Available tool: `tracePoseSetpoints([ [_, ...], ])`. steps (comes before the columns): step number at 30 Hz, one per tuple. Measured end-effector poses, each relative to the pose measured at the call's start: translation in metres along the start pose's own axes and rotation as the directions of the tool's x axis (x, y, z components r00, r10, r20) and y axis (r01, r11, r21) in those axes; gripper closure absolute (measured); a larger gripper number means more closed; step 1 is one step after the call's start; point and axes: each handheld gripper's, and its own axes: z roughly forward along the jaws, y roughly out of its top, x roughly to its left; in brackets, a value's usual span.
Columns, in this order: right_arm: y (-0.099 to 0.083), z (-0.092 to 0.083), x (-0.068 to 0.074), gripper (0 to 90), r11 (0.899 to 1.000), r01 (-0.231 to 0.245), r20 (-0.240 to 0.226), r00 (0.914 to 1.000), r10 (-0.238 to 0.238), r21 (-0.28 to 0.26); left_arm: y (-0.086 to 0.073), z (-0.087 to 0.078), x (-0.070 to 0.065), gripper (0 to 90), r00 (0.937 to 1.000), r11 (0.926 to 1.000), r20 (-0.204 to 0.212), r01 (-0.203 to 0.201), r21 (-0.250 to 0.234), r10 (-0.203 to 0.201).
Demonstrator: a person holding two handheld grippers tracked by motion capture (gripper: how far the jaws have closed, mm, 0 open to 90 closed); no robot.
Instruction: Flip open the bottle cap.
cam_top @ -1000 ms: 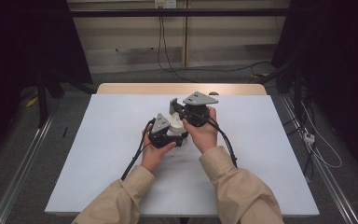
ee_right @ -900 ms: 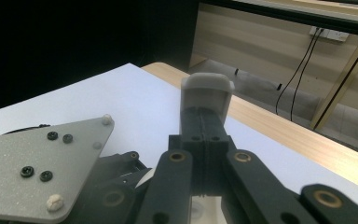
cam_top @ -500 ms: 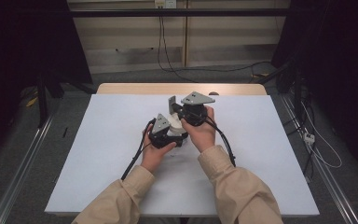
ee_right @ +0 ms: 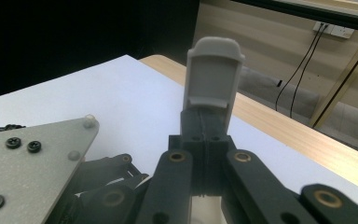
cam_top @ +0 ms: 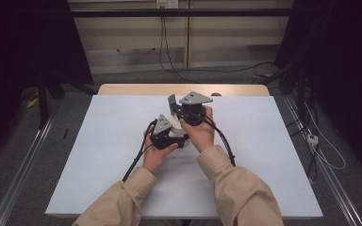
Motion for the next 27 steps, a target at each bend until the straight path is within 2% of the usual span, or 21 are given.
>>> tracePoseSetpoints([
  [22, -0.002, 0.0083, -0.0028, 90.0, 1.0, -0.009, -0.001, 1.0, 0.009, 0.013, 0.0, 0.0001, 0.0008, 18.6, 1.0, 1.0, 0.004, 0.0, 0.002, 0.0],
  [27, -0.001, 0.0093, -0.0029, 90.0, 1.0, -0.007, -0.002, 1.0, 0.007, 0.015, -0.0002, 0.0005, 0.0006, 18.6, 0.9999, 0.9998, 0.003, 0.017, -0.008, -0.017],
])
